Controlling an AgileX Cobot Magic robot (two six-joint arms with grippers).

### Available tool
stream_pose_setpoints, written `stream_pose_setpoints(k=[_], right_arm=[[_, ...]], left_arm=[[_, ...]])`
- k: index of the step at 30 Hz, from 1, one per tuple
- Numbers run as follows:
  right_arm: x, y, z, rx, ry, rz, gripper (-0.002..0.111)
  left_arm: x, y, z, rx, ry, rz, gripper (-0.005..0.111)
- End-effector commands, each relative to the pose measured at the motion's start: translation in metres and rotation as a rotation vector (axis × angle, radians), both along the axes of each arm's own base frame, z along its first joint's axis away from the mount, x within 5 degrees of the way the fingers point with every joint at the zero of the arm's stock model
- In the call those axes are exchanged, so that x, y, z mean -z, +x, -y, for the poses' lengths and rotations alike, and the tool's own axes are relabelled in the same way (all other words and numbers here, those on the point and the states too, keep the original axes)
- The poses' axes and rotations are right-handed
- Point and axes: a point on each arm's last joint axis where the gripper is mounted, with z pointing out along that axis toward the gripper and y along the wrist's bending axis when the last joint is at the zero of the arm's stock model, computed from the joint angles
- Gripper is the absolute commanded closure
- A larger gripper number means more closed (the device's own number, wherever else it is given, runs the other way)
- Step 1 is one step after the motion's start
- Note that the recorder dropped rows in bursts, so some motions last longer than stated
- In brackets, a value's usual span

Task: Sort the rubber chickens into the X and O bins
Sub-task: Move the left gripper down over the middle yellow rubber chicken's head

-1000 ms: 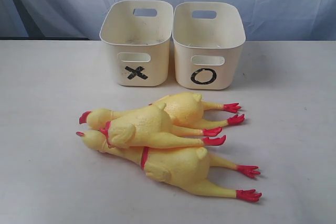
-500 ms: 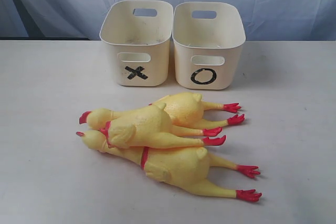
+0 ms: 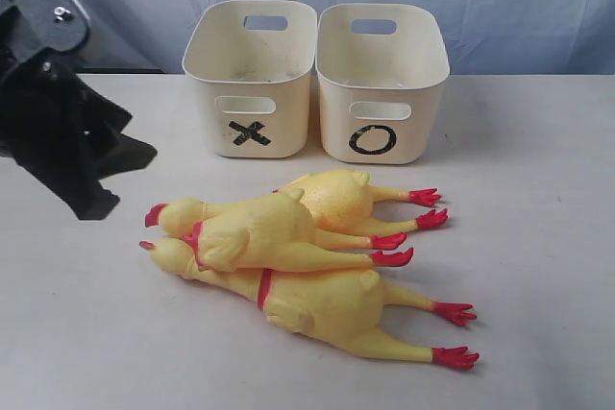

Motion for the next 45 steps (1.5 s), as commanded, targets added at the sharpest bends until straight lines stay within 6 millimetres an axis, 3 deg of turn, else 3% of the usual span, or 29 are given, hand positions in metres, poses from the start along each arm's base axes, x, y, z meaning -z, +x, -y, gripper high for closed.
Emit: stream_pose_setpoints(k=[1,10,20,28,35,40,45], right_arm=[[0.0,0.0,0.0,0.004,0.001,0.014,0.108],[0.0,0.0,0.0,0.004,0.001,0.014,0.108],[0.0,0.0,0.0,0.004,0.002,0.014,0.108],[0.0,0.0,0.0,0.004,0.002,0.014,0.108],[0.0,0.0,0.0,0.004,0.002,0.014,0.108],[0.0,0.0,0.0,0.004,0.002,0.014,0.108],[0.0,0.0,0.0,0.004,0.002,0.014,0.108]], left_arm=[[0.008,0.002,0.029,0.085,0.001,0.013,0.059],[0.027,-0.005,0.07,0.234,0.032,0.015,0.059],[0.012,0.006,0.077,0.094,-0.12,0.147,0.059],[0.022,0.011,0.079,0.073,-0.114,0.109,0.04],[0.061,0.012,0.088,0.139,-0.016,-0.091,0.027],[0.059,0.01,0.084,0.191,0.052,-0.052,0.01],[0.067,0.003,0.075,0.333,0.25,-0.075,0.007]])
